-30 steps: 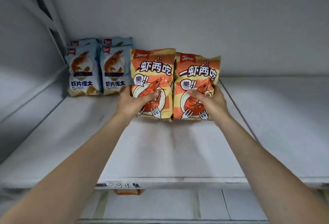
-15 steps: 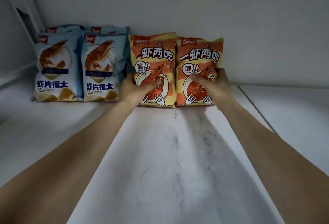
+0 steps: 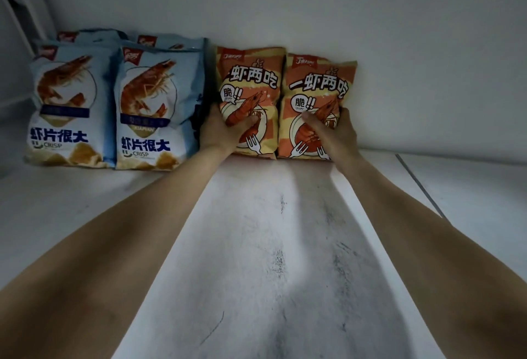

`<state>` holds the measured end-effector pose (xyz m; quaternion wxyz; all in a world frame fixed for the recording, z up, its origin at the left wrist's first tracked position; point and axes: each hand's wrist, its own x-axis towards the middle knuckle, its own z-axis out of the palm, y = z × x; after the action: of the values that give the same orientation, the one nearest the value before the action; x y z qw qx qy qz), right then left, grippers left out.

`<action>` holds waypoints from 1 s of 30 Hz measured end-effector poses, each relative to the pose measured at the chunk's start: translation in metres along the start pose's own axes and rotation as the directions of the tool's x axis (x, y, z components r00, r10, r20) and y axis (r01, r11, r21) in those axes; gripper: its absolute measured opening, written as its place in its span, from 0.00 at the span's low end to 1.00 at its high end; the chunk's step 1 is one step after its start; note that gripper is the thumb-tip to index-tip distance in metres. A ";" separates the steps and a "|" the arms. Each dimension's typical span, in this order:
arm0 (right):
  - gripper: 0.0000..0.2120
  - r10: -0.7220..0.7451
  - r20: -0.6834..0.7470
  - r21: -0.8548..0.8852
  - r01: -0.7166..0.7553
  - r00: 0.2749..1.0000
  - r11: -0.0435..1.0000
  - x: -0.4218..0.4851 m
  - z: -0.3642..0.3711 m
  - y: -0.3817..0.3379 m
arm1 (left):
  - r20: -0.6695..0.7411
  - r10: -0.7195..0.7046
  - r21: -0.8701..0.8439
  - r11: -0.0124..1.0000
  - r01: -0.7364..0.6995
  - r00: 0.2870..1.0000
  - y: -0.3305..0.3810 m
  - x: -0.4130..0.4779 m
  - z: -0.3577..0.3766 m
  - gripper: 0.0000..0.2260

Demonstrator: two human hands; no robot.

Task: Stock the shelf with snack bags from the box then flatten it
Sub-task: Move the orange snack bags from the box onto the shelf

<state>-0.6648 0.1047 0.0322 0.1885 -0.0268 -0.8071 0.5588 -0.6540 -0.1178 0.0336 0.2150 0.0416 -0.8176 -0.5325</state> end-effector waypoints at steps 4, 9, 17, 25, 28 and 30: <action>0.41 0.033 0.025 -0.042 -0.032 0.999 0.999 0.000 0.001 -0.003 | -0.056 -0.005 0.068 0.998 0.009 0.998 -0.001 0.003 0.004 0.37; 0.52 -0.167 -0.106 -0.379 0.115 0.980 0.918 -0.023 0.004 -0.007 | -0.069 0.164 0.242 0.960 -0.143 0.984 0.005 -0.021 0.010 0.46; 0.57 -0.306 0.160 -0.649 0.334 0.938 0.684 -0.039 0.015 -0.002 | -0.003 0.204 0.345 0.919 -0.191 0.979 -0.010 -0.024 0.009 0.45; 0.56 -0.219 0.076 -0.749 0.200 0.973 0.632 -0.041 0.025 -0.009 | -0.010 0.150 0.393 0.910 -0.134 0.989 -0.007 -0.026 0.011 0.44; 0.56 -0.147 0.045 -0.775 0.127 0.988 0.618 -0.045 0.025 -0.013 | 0.010 0.118 0.395 0.912 -0.112 0.993 -0.007 -0.033 0.009 0.45; 0.56 -0.127 0.025 -0.789 0.098 0.992 0.607 -0.052 0.022 -0.013 | 0.027 0.100 0.403 0.910 -0.103 0.995 -0.008 -0.041 0.005 0.46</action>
<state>-0.6222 0.0668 0.0229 0.2055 -0.0655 -0.9672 0.1343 -0.6200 -0.1050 0.0121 0.2266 0.0410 -0.9115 -0.3408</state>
